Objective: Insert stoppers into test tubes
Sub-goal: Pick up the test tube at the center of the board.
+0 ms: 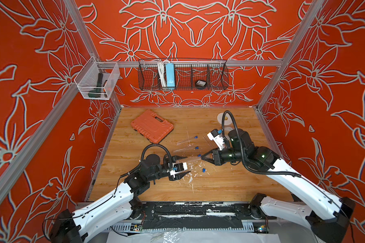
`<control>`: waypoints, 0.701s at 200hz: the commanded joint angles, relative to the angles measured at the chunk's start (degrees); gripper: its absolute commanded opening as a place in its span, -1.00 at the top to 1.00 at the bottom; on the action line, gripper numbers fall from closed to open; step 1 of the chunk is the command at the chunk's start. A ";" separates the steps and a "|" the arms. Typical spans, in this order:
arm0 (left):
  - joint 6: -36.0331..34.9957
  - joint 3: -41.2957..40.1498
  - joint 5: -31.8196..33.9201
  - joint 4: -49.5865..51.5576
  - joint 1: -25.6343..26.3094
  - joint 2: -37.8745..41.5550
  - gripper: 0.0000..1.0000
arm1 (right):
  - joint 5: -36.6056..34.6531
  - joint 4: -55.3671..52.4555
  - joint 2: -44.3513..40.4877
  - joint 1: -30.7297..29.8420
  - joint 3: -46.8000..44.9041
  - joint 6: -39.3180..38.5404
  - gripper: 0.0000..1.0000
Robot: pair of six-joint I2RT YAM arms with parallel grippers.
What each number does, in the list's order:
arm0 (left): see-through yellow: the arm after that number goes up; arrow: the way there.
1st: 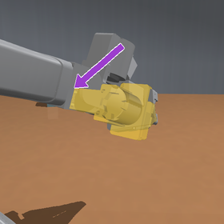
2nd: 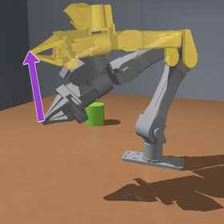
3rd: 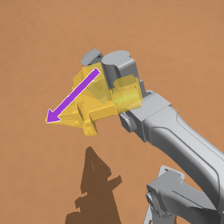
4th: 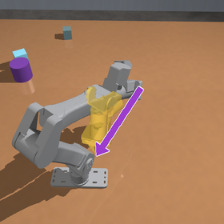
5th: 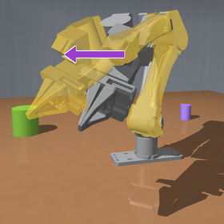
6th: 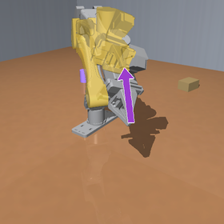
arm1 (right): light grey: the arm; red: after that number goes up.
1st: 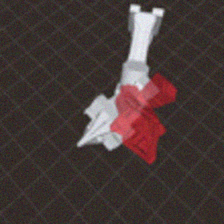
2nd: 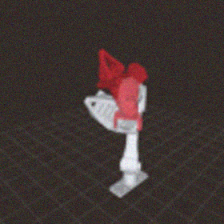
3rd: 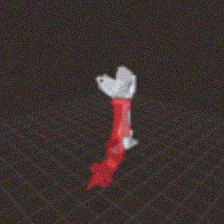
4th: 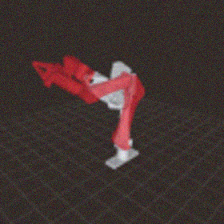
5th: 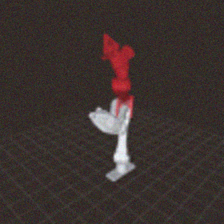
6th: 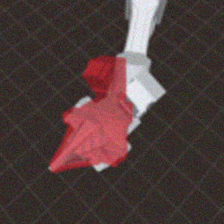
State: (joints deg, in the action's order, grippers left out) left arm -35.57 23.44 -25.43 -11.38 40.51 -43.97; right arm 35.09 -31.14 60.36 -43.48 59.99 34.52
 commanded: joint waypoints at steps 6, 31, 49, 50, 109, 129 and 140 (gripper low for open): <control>0.06 0.21 -0.13 -1.72 0.09 0.81 -0.27 | 4.76 3.60 1.35 0.19 0.29 1.74 0.82; -0.11 0.02 1.20 -1.59 0.09 0.90 -0.16 | 5.50 3.80 2.55 0.19 0.31 1.66 0.83; -0.24 0.20 2.01 -1.41 0.09 0.68 0.01 | 5.46 4.30 3.00 0.08 0.31 1.77 0.84; -0.22 0.20 2.07 -1.39 0.09 0.66 0.01 | 5.44 4.31 3.01 0.08 0.31 1.77 0.84; -0.12 1.48 3.88 -0.76 0.09 -0.86 0.55 | 3.81 5.90 4.40 -0.68 -0.60 1.52 0.84; -0.20 1.45 4.03 -0.62 0.09 -0.55 0.74 | 3.32 6.02 5.15 -0.81 -0.40 1.46 0.84; -0.29 1.43 3.99 -0.73 0.09 -0.42 0.84 | 3.17 5.90 5.39 -0.88 -0.13 1.42 0.83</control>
State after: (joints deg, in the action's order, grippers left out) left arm -35.77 23.68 -20.49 -11.35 40.27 -44.71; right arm 39.07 -27.05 64.99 -43.92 59.96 35.57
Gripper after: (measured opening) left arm 0.125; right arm 0.173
